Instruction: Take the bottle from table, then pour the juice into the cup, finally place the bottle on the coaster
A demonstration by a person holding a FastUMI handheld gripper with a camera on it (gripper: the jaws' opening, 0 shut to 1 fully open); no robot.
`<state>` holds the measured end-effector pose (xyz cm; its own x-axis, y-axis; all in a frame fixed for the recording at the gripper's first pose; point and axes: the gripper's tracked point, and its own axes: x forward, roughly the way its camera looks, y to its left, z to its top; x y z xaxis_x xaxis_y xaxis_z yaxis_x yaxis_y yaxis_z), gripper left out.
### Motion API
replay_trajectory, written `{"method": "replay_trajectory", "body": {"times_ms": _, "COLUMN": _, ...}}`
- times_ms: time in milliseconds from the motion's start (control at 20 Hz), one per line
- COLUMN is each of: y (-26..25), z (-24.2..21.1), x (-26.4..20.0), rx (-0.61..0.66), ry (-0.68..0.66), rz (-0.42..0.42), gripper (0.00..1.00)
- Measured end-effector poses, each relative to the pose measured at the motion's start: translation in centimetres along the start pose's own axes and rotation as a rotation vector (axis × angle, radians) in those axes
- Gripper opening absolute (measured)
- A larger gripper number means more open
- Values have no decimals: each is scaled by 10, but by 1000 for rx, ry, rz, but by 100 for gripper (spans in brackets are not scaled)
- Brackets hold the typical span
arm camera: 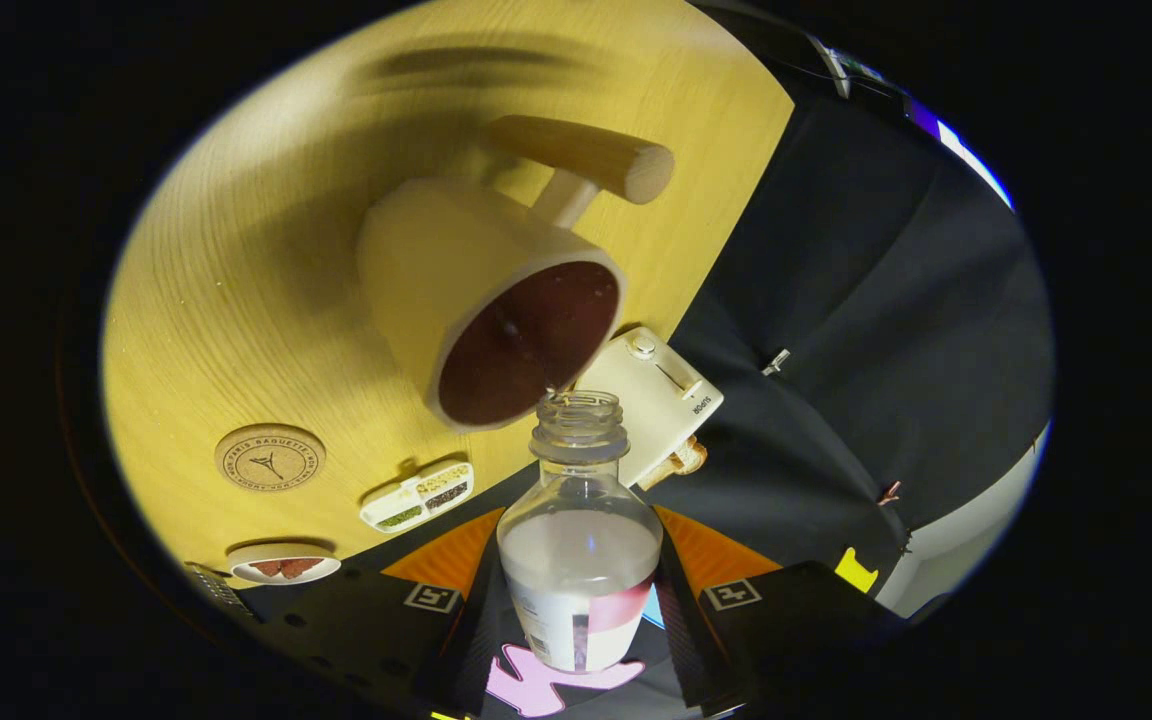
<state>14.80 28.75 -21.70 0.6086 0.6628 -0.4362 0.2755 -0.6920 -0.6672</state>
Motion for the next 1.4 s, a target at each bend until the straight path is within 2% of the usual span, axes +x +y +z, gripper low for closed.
{"method": "replay_trajectory", "body": {"times_ms": 1400, "y": -1, "z": -10, "x": -9, "rx": 21, "ry": 22, "rz": 11, "gripper": 73}}
